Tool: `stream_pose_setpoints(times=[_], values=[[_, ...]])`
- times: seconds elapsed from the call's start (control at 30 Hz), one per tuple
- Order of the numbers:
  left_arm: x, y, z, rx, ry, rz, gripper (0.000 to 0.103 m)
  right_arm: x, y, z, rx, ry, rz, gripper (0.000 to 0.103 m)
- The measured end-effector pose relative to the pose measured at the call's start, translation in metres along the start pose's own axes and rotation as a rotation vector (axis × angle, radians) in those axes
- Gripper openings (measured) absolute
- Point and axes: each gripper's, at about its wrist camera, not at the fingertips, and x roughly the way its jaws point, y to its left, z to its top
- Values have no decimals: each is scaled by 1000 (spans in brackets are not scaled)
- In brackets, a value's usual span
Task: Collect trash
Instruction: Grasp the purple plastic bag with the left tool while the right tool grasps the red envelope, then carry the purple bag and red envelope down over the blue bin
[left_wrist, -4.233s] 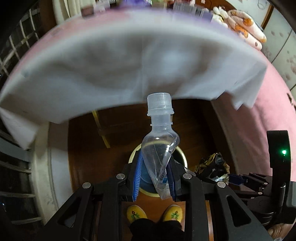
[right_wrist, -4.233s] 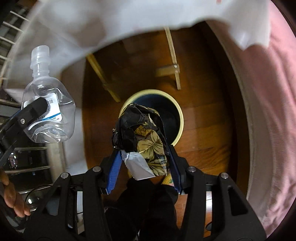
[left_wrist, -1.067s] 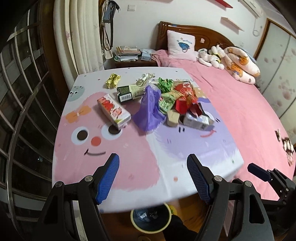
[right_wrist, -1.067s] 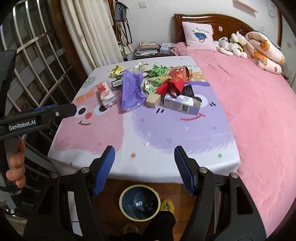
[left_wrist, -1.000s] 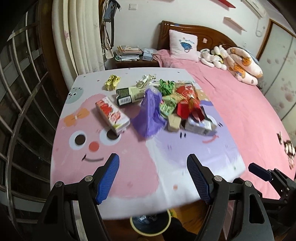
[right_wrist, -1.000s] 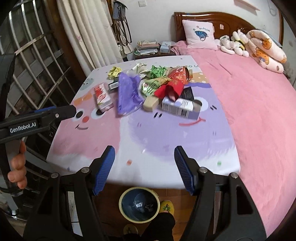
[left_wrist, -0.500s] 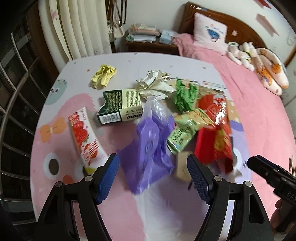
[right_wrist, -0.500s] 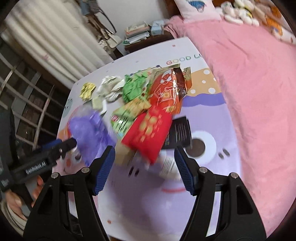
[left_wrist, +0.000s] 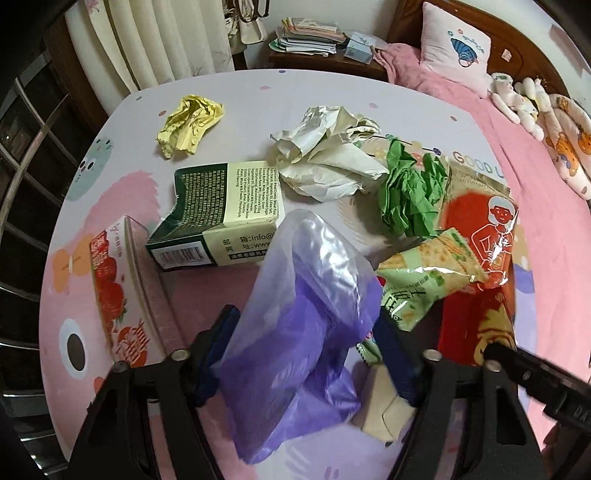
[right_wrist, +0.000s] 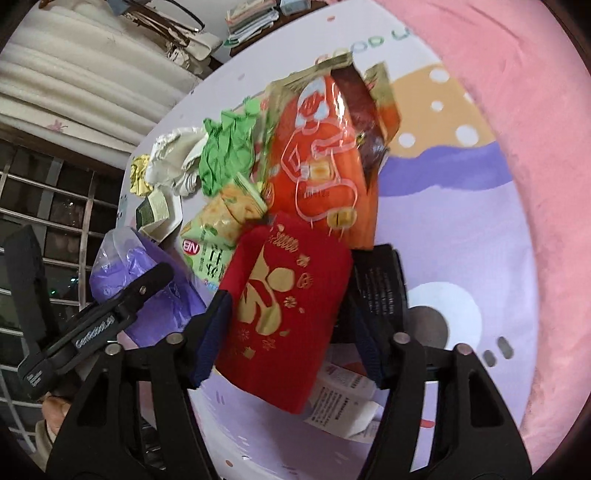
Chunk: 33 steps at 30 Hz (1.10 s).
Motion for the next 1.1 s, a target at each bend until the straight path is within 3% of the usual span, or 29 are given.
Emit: stream_pose_setpoints(times=[0.07,0.27,0.5,0.7,0.97,1.1], values=[[5,0,1,-9,18,-22,37,4,2,-3,2,6,21,44],[-12,2,-7,-20,-34,-54,18,-5,21,-13,-44,-35,41,29],[-64,16,-24,-30,-107,-116,16,-41,51,-31,-106,-117,74,26],[-127,31,-57,2,-172,-173,16,-78,79,-68,-154,-183,61,25],[-214,67,-139,82,-246,-251,16,-137,118,-165,-184,-289,25,24],[-243,93,-189,116,-264,-266,16,-154,141,-231,-203,-324,-5,24]])
